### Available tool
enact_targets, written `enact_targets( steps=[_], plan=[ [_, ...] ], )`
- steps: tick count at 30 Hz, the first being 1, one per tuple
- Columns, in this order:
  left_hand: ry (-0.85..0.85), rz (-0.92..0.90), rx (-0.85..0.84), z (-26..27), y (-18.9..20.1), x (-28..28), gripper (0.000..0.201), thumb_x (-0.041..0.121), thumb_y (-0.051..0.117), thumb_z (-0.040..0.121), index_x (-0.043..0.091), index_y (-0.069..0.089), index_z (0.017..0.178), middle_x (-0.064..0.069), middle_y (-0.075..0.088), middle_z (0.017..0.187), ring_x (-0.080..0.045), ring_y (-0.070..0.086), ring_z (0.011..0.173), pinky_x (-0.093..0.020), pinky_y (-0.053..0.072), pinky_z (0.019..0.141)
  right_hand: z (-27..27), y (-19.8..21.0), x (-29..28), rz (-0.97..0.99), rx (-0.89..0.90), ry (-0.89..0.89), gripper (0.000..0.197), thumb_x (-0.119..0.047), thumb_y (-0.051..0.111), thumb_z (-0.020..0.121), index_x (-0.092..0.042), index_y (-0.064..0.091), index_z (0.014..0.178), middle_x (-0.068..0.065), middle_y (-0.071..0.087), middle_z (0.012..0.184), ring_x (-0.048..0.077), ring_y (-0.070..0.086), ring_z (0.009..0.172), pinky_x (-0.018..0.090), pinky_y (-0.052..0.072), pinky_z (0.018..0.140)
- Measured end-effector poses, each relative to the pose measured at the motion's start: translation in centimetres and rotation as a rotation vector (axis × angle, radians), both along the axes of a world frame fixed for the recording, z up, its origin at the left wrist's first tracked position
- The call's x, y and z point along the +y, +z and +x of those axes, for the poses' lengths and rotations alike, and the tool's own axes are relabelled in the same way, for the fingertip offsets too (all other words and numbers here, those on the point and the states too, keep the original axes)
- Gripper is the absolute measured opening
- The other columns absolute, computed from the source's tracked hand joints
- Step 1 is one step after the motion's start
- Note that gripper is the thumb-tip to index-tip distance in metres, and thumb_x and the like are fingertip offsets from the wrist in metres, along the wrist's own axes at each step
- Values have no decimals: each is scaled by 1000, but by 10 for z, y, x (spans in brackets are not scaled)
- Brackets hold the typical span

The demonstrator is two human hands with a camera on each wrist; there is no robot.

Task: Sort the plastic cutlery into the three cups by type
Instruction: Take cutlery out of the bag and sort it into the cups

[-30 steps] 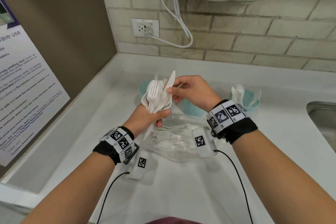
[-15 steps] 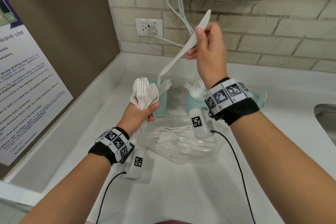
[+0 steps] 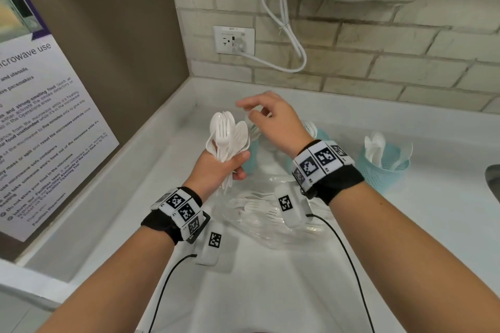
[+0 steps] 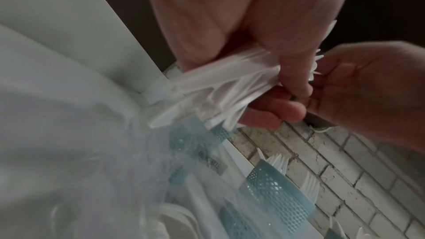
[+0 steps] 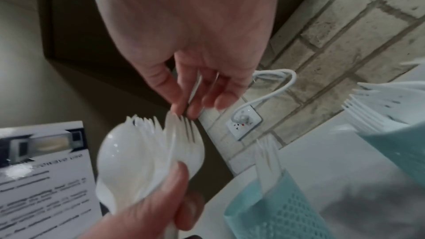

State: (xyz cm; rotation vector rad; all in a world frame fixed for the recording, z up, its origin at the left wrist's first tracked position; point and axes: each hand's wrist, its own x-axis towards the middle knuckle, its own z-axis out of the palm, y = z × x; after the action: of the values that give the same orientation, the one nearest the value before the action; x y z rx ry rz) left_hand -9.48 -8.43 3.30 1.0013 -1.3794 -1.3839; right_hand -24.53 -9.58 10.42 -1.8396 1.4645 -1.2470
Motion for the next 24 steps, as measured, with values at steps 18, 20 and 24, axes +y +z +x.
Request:
enact_targets(
  steps=[18, 20, 24],
  plan=[
    [0, -19, -55, -2, -2, 4, 27, 11, 71, 83, 29, 56, 97, -5, 56, 81, -15, 49, 53, -37, 55, 68, -11, 31, 5, -69, -42, 11, 7, -13, 45, 97, -17, 50, 94, -4, 59, 87, 13, 56, 69, 19, 45, 64],
    [22, -16, -70, 1, -4, 3, 25, 12, 71, 83, 29, 57, 96, -4, 56, 81, -14, 48, 53, -34, 55, 63, -14, 47, 7, -160, -171, -24, 9, -11, 43, 97, -18, 47, 94, -2, 57, 84, 15, 57, 58, 17, 46, 54],
    [81, 9, -84, 9, -11, -1, 25, 16, 72, 83, 21, 57, 102, -5, 60, 84, -11, 49, 51, -26, 53, 57, -18, 70, 11, -429, -280, -167, 12, -9, 39, 97, -18, 46, 95, -3, 57, 82, 14, 61, 56, 19, 46, 52]
  ],
)
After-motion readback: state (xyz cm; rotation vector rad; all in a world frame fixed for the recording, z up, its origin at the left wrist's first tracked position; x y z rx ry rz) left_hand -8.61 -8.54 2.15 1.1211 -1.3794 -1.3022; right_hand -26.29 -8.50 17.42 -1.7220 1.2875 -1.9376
